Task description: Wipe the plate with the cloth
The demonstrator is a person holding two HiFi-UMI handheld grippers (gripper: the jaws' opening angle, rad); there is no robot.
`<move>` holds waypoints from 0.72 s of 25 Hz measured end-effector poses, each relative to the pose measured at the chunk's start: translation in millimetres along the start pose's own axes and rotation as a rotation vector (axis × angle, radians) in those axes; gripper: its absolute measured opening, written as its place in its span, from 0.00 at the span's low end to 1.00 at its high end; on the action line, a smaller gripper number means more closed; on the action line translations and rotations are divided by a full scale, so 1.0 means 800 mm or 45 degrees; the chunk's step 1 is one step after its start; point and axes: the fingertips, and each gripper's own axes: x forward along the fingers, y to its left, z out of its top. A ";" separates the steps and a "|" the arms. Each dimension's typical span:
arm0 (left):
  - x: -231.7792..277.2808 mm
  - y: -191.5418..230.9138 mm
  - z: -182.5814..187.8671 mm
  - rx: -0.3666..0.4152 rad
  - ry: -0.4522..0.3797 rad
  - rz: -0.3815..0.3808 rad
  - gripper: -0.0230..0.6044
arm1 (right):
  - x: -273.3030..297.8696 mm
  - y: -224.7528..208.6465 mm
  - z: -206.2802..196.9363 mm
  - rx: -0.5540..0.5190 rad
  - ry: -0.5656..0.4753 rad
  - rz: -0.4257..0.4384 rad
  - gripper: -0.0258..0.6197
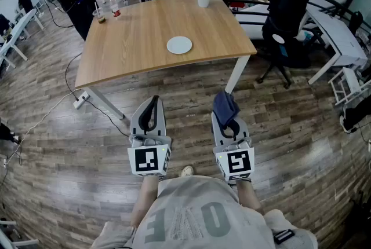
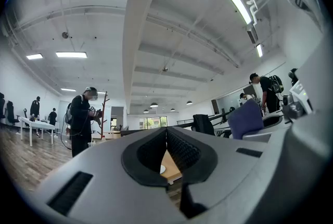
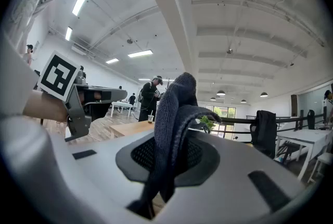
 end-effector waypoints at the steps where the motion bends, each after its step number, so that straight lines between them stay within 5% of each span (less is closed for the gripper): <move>1: 0.001 0.001 -0.001 -0.003 -0.004 0.002 0.05 | 0.002 0.000 -0.001 0.001 0.003 0.004 0.13; 18: -0.013 0.032 -0.021 -0.025 0.015 0.050 0.05 | 0.018 0.021 -0.009 -0.043 0.033 0.037 0.13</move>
